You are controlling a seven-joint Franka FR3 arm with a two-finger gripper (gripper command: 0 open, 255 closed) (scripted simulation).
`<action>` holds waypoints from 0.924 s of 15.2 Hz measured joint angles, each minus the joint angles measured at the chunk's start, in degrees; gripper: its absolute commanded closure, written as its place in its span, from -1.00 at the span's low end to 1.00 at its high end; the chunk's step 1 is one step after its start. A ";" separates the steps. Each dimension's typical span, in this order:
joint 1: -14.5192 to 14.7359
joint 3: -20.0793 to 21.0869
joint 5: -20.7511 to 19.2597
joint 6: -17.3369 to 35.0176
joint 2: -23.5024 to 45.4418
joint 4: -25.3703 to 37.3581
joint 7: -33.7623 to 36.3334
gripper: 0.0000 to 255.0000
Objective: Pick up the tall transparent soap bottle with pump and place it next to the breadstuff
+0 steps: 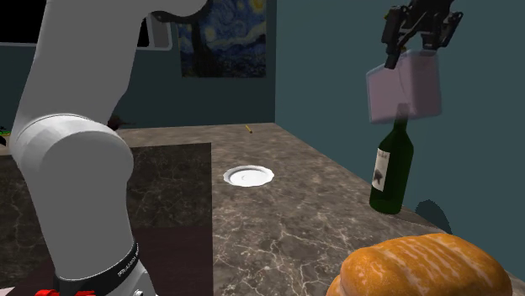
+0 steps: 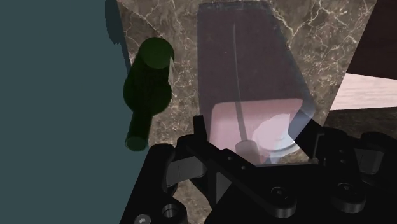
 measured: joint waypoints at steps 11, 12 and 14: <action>-8.72 0.92 3.62 0.04 5.37 1.76 -7.25 1.00; -8.21 0.77 3.39 0.80 5.11 0.67 -7.51 1.00; -7.42 0.65 3.20 2.47 4.96 -1.34 -7.98 1.00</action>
